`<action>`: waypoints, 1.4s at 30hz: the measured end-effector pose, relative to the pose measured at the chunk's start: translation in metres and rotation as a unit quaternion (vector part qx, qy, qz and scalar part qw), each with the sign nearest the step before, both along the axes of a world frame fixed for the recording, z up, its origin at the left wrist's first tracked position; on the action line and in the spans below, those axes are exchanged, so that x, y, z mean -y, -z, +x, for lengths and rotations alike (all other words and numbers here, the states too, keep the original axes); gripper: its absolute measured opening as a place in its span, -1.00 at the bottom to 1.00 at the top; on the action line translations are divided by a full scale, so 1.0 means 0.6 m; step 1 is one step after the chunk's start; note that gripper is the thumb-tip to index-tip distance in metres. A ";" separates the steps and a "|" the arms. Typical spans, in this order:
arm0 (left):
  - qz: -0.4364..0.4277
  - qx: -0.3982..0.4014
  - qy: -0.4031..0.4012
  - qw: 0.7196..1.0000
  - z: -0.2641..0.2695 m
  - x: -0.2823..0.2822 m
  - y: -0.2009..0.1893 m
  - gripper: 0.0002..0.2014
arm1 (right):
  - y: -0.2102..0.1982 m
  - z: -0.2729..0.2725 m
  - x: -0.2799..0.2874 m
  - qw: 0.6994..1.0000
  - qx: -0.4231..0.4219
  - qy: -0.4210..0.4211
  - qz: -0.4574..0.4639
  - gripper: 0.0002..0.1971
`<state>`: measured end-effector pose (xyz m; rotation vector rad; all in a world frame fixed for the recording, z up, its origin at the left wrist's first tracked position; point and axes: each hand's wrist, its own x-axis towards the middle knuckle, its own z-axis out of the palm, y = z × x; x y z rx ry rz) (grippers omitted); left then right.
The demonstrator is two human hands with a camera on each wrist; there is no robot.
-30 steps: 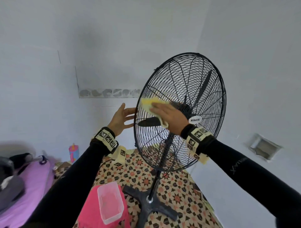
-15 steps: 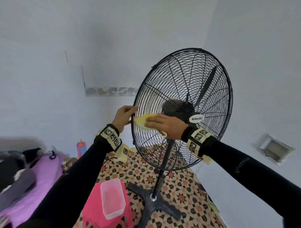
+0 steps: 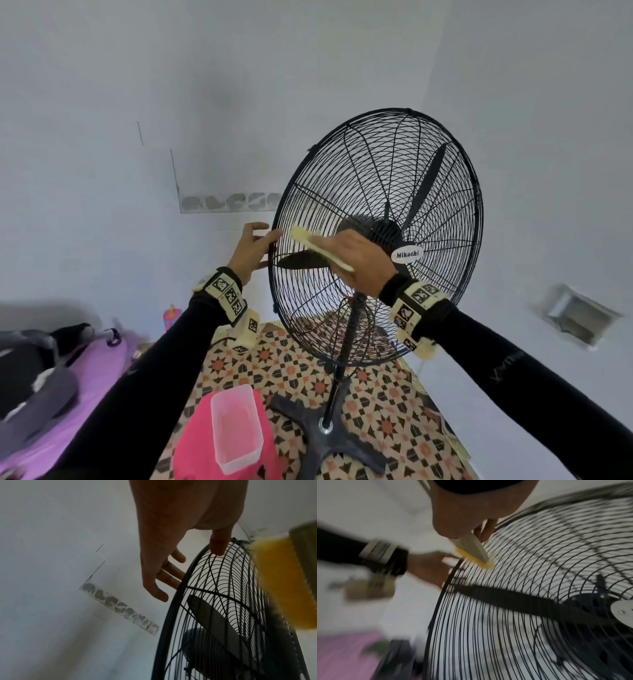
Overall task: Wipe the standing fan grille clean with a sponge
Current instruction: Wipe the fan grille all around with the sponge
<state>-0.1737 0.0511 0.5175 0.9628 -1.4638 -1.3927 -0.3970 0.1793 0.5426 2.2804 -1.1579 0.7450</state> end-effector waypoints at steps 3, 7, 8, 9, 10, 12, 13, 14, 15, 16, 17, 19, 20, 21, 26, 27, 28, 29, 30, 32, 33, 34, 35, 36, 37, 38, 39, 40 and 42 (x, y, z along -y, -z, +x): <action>-0.022 0.053 0.025 0.998 -0.017 -0.006 -0.034 -0.30 | -0.050 0.000 0.005 0.939 0.334 0.083 -0.022 -0.56; -0.049 0.221 0.032 0.974 -0.040 0.010 -0.081 0.32 | -0.062 0.005 0.003 0.796 0.595 0.106 -0.008 -0.88; -0.037 0.249 0.038 0.967 -0.042 0.011 -0.092 0.40 | -0.066 0.009 0.002 0.751 0.654 0.089 0.000 -0.85; -0.030 0.266 0.046 0.963 -0.045 0.015 -0.101 0.45 | -0.072 0.015 0.002 0.707 0.705 0.062 0.007 -0.82; -0.032 0.274 0.052 0.960 -0.047 0.023 -0.105 0.46 | -0.077 0.021 0.004 0.666 0.745 0.029 0.013 -0.80; -0.050 0.261 0.054 0.963 -0.055 0.056 -0.103 0.42 | -0.086 0.038 0.006 0.626 0.780 -0.008 0.007 -0.78; -0.056 0.240 0.054 0.968 -0.061 0.085 -0.094 0.36 | -0.086 0.047 0.010 0.625 0.781 -0.008 0.001 -0.77; -0.056 0.210 0.058 0.974 -0.067 0.107 -0.085 0.30 | -0.083 0.060 0.013 0.629 0.777 -0.005 0.000 -0.78; -0.059 0.179 0.062 0.980 -0.073 0.125 -0.075 0.26 | -0.073 0.075 0.016 0.638 0.770 0.007 0.004 -0.78; -0.058 0.156 0.062 0.984 -0.077 0.130 -0.070 0.24 | -0.059 0.092 0.016 0.651 0.758 0.024 0.005 -0.79; -0.062 0.146 0.053 0.986 -0.077 0.117 -0.072 0.22 | -0.037 0.108 0.016 0.667 0.743 0.049 0.006 -0.79; -0.080 0.118 0.029 0.989 -0.072 0.087 -0.079 0.19 | 0.016 0.137 0.006 0.690 0.718 0.092 0.022 -0.75; -0.089 0.112 0.026 0.989 -0.069 0.082 -0.075 0.17 | 0.038 0.148 -0.003 0.695 0.711 0.099 0.042 -0.72; -0.092 0.110 0.023 0.989 -0.067 0.084 -0.068 0.15 | 0.049 0.155 -0.011 0.695 0.708 0.102 0.071 -0.70; -0.081 0.096 0.027 0.992 -0.065 0.050 -0.077 0.10 | -0.031 0.109 0.006 0.583 0.808 -0.009 0.087 -0.88; -0.087 0.092 0.025 0.992 -0.067 0.039 -0.082 0.08 | -0.047 0.100 0.015 0.572 0.817 -0.018 0.068 -0.86; -0.094 0.088 0.028 0.991 -0.068 0.031 -0.085 0.03 | -0.054 0.098 0.020 0.588 0.807 0.003 0.051 -0.83; -0.100 0.096 0.026 0.990 -0.070 0.030 -0.084 -0.06 | -0.047 0.105 0.021 0.615 0.786 0.048 0.047 -0.79; -0.106 0.098 0.028 0.989 -0.071 0.032 -0.082 -0.13 | -0.026 0.113 0.019 0.638 0.763 0.092 0.054 -0.75; -0.108 0.105 0.028 0.988 -0.068 0.035 -0.081 -0.17 | 0.028 0.133 0.002 0.652 0.736 0.156 0.093 -0.78; -0.113 0.103 0.022 0.988 -0.065 0.038 -0.079 -0.18 | 0.047 0.138 -0.009 0.655 0.727 0.171 0.115 -0.79; -0.118 0.105 0.021 0.987 -0.063 0.042 -0.076 -0.20 | 0.054 0.137 -0.014 0.657 0.721 0.174 0.134 -0.80; -0.117 0.102 0.022 0.988 -0.061 0.040 -0.077 -0.20 | 0.045 0.131 -0.014 0.652 0.723 0.171 0.150 -0.81; -0.113 0.097 0.025 0.988 -0.063 0.044 -0.073 -0.17 | 0.028 0.120 -0.009 0.644 0.733 0.158 0.149 -0.82; -0.112 0.092 0.024 0.989 -0.066 0.045 -0.070 -0.13 | 0.007 0.107 -0.001 0.634 0.751 0.130 0.133 -0.83; -0.110 0.085 0.022 0.990 -0.069 0.044 -0.068 -0.10 | -0.020 0.098 0.005 0.627 0.766 0.100 0.104 -0.83; -0.111 0.077 0.019 0.991 -0.071 0.044 -0.066 -0.10 | -0.042 0.090 0.014 0.629 0.769 0.088 0.073 -0.82; -0.113 0.070 0.019 0.991 -0.073 0.045 -0.063 -0.14 | -0.054 0.088 0.019 0.635 0.765 0.095 0.048 -0.81; -0.114 0.072 0.015 0.991 -0.076 0.049 -0.058 -0.22 | -0.041 0.097 0.020 0.638 0.755 0.140 0.049 -0.83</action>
